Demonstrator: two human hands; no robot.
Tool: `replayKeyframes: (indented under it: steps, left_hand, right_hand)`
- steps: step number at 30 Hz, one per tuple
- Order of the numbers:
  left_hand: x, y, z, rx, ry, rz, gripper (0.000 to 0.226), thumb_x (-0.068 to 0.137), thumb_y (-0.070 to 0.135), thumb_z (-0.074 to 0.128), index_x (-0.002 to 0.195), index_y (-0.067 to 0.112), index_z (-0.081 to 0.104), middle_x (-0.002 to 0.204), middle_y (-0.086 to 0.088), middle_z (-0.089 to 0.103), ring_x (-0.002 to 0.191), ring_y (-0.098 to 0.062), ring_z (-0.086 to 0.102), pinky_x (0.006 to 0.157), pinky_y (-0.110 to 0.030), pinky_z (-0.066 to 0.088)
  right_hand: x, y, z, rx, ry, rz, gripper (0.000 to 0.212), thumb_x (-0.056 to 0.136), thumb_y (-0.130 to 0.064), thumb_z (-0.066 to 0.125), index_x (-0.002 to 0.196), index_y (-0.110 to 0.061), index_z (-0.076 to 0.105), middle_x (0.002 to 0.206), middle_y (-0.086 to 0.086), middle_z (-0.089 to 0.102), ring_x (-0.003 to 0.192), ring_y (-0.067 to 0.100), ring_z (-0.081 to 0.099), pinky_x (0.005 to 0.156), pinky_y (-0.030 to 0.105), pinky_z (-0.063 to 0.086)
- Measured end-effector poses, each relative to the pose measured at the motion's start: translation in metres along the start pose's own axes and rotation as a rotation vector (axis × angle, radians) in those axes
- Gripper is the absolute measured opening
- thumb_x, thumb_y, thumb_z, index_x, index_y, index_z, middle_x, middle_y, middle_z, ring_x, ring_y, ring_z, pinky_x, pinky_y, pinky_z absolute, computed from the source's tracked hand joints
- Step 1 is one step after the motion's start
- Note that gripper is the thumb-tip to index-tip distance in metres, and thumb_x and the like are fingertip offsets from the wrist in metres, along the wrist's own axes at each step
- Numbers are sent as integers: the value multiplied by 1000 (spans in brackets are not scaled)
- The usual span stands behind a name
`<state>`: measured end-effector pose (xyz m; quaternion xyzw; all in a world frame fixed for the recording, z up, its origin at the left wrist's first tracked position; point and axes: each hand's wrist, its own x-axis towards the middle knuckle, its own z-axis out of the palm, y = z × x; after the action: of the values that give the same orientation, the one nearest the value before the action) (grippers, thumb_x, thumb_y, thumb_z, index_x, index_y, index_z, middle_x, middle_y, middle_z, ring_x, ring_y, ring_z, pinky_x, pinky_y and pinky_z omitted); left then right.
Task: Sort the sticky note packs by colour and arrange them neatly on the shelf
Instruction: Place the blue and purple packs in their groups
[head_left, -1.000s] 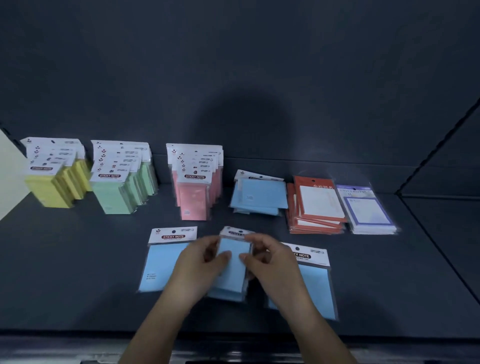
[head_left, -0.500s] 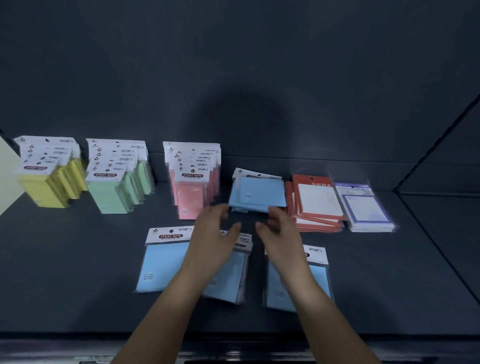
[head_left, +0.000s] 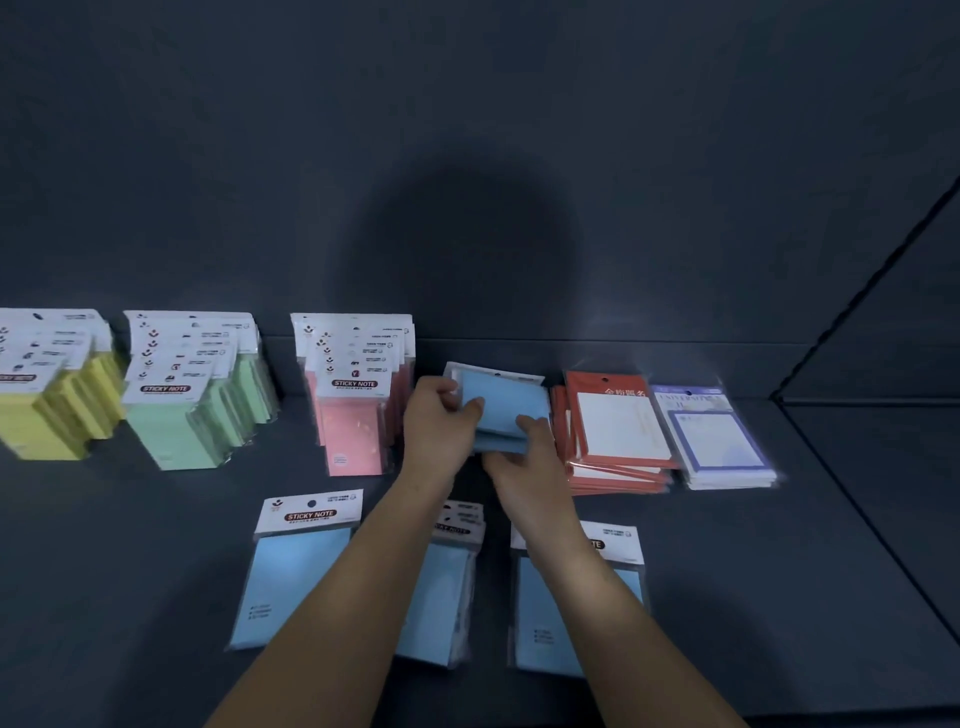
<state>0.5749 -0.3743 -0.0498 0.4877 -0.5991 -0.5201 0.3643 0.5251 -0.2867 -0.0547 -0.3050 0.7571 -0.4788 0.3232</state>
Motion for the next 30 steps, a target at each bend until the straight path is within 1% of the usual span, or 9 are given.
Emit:
replayKeyframes:
  steps: [2, 4, 8, 12, 17, 20, 24, 27, 30]
  left_hand:
    - [4, 1, 1, -16, 6, 9, 23, 81, -1, 64, 97, 11, 52, 96, -1, 53, 90, -14, 51, 70, -20, 41]
    - [3, 3, -2, -83, -39, -19, 22, 80, -5, 62, 84, 14, 51, 96, -3, 56, 90, -15, 51, 68, -21, 42]
    - [-9, 13, -26, -267, -127, -11, 31, 81, -14, 54, 77, 17, 56, 87, -1, 62, 82, -14, 56, 68, -22, 45]
    - [-30, 21, -53, -395, -220, -22, 31, 84, -14, 50, 87, 15, 60, 92, -2, 65, 82, -13, 60, 69, -19, 51]
    - [-65, 20, -65, -552, -390, -58, 40, 86, -17, 42, 104, 14, 60, 103, -2, 68, 90, -14, 63, 73, -24, 52]
    - [-85, 17, -65, -609, -504, -56, 41, 85, -13, 46, 114, 14, 58, 110, 3, 67, 95, -12, 63, 75, -26, 53]
    - [-106, 7, -54, -448, -618, -64, 57, 83, -21, 41, 119, 21, 56, 109, 9, 68, 100, -9, 63, 73, -23, 53]
    - [-117, -1, -42, -372, -694, -56, 66, 78, -22, 44, 121, 27, 56, 114, 3, 67, 106, -12, 61, 79, -24, 51]
    - [-125, -4, -31, -363, -722, -60, 68, 67, -8, 50, 117, 37, 59, 118, -2, 65, 109, -17, 59, 84, -27, 52]
  right_hand:
    - [-1, 2, 1, -82, -4, -56, 62, 88, -13, 51, 144, -16, 25, 148, 10, 33, 122, 20, 47, 105, 35, 38]
    - [-4, 2, 1, -249, 7, -184, 59, 90, -12, 51, 144, -12, 26, 148, 9, 32, 129, 22, 41, 108, 31, 34]
    - [-8, -2, -10, -413, 212, -456, 41, 92, -14, 50, 132, -8, 44, 134, 6, 42, 124, 17, 36, 99, 15, 24]
    - [-5, -10, -28, -224, 310, -353, 33, 91, -19, 56, 123, -12, 52, 112, 3, 51, 105, 19, 48, 92, 23, 37]
    - [-21, -9, -46, 302, 278, -170, 12, 87, -19, 62, 93, -26, 54, 77, -5, 54, 71, 12, 53, 67, 27, 46]
    - [-38, 2, -61, 401, 267, -107, 6, 86, -17, 63, 86, -18, 58, 75, 0, 56, 65, 10, 52, 56, 18, 42]
    - [-62, 20, -76, 583, 249, -13, 7, 83, -6, 64, 84, -11, 60, 79, 8, 64, 68, 15, 58, 61, 27, 46]
    - [-74, 34, -84, 544, 334, 2, 9, 82, -6, 66, 87, -11, 60, 84, 7, 62, 74, 17, 59, 62, 25, 49]
    - [-83, 50, -93, 324, 429, 1, 14, 83, -24, 67, 92, -18, 58, 88, 4, 63, 79, 18, 59, 68, 30, 46]
